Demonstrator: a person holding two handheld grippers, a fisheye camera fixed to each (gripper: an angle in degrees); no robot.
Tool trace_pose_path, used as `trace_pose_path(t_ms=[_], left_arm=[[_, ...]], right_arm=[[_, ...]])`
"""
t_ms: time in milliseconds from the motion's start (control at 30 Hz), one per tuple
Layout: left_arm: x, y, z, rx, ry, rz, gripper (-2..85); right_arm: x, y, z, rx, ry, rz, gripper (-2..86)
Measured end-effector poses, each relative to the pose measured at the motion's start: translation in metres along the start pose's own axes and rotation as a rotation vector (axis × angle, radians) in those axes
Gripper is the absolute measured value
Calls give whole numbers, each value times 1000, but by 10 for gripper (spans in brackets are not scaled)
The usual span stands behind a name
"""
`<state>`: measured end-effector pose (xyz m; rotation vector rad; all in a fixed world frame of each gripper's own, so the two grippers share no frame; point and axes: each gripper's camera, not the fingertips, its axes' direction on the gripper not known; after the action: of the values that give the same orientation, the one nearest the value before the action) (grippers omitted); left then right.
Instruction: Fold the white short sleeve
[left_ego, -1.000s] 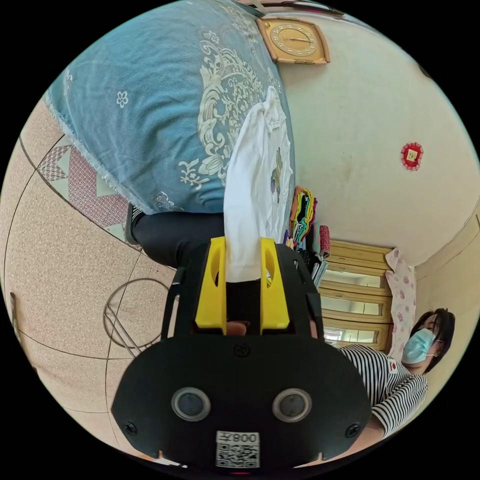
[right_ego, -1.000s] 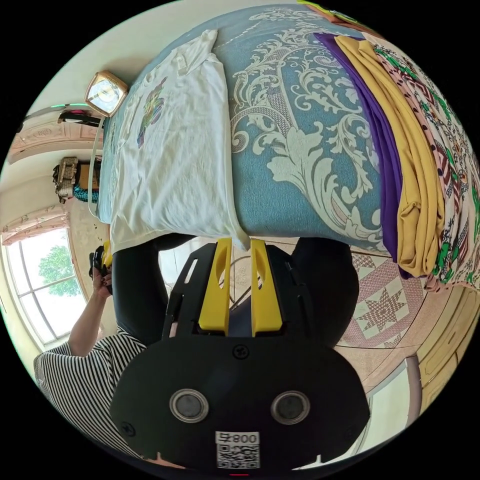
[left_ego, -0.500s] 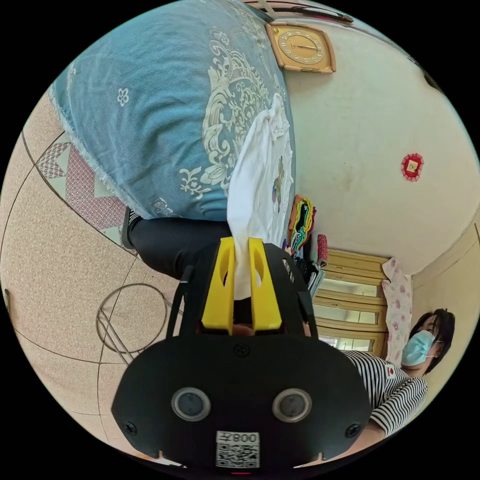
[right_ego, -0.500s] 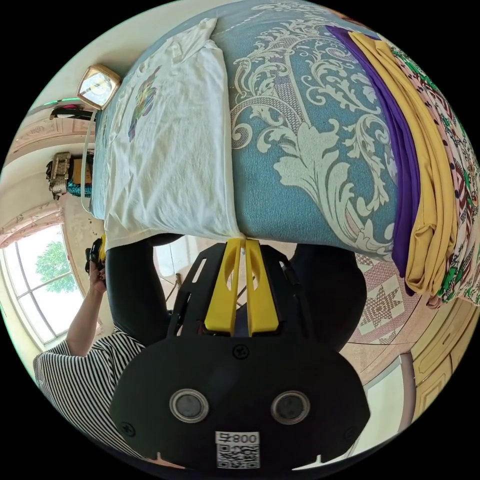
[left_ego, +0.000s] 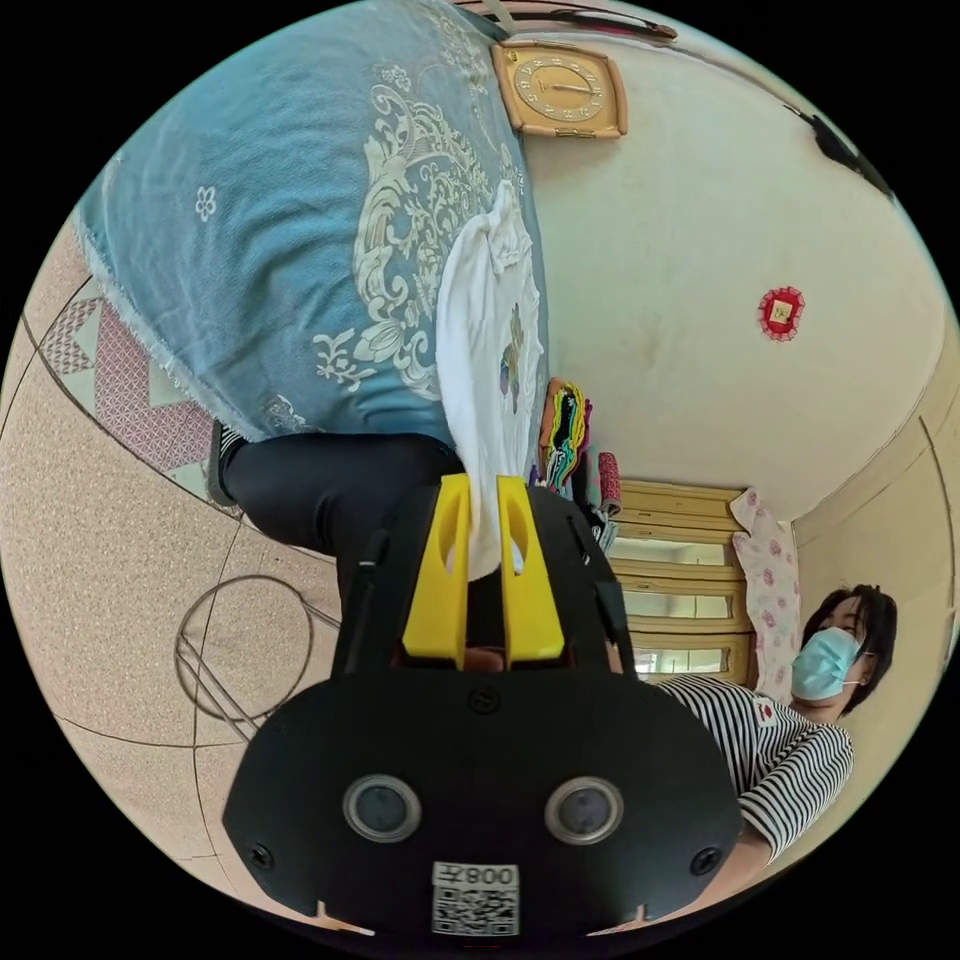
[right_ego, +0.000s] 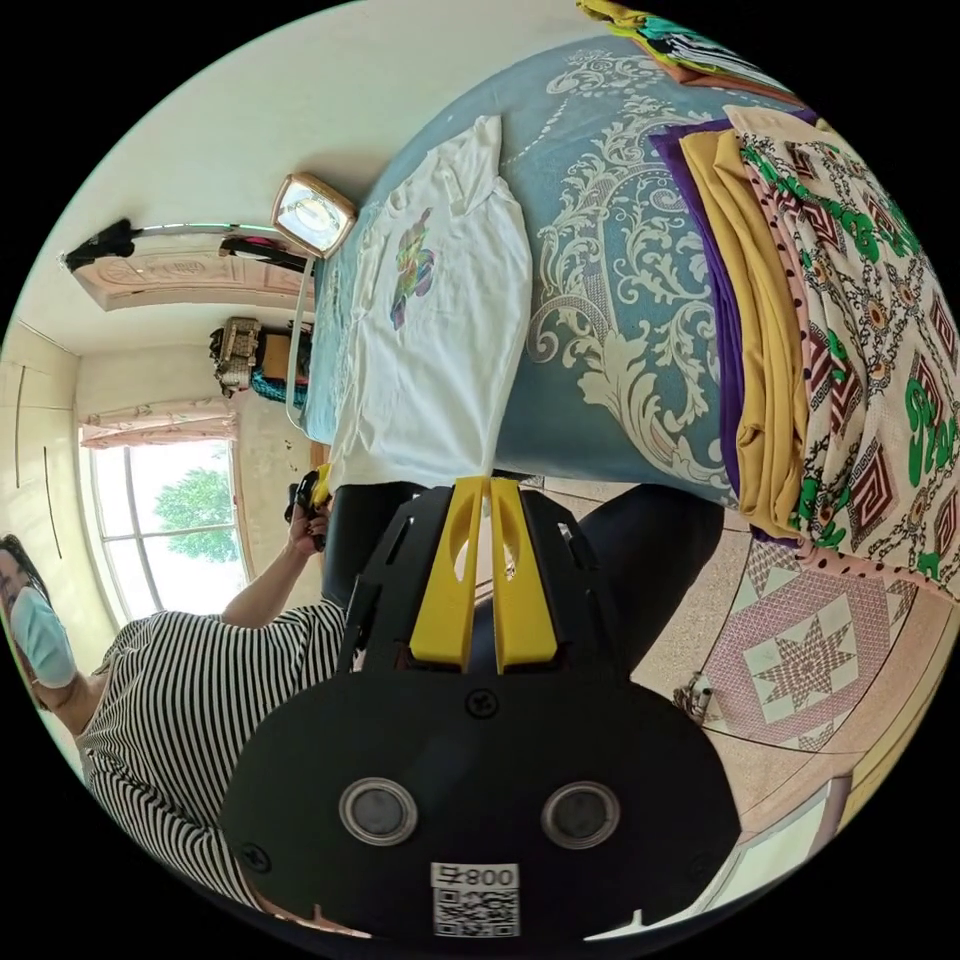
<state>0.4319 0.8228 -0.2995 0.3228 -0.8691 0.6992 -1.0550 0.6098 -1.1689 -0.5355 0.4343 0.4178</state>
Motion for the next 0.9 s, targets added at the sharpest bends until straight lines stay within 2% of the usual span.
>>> trace_pose_path(t_ms=[333,500,667,900], left_arm=[[-11,32,-14,23,39,9,31],[-21,45,-29,38,-17,3,61],[-38,57,-36,43,28,-27,75],[-55,67,-45,30,44,-65,45]], right_arm=[[10,15,-4,-13,37,-60,8],[23,26,-9,4,27,-56,9],[33,35,-15,14,31,-55,8],[45,41,-11,-5,57,-49,8]])
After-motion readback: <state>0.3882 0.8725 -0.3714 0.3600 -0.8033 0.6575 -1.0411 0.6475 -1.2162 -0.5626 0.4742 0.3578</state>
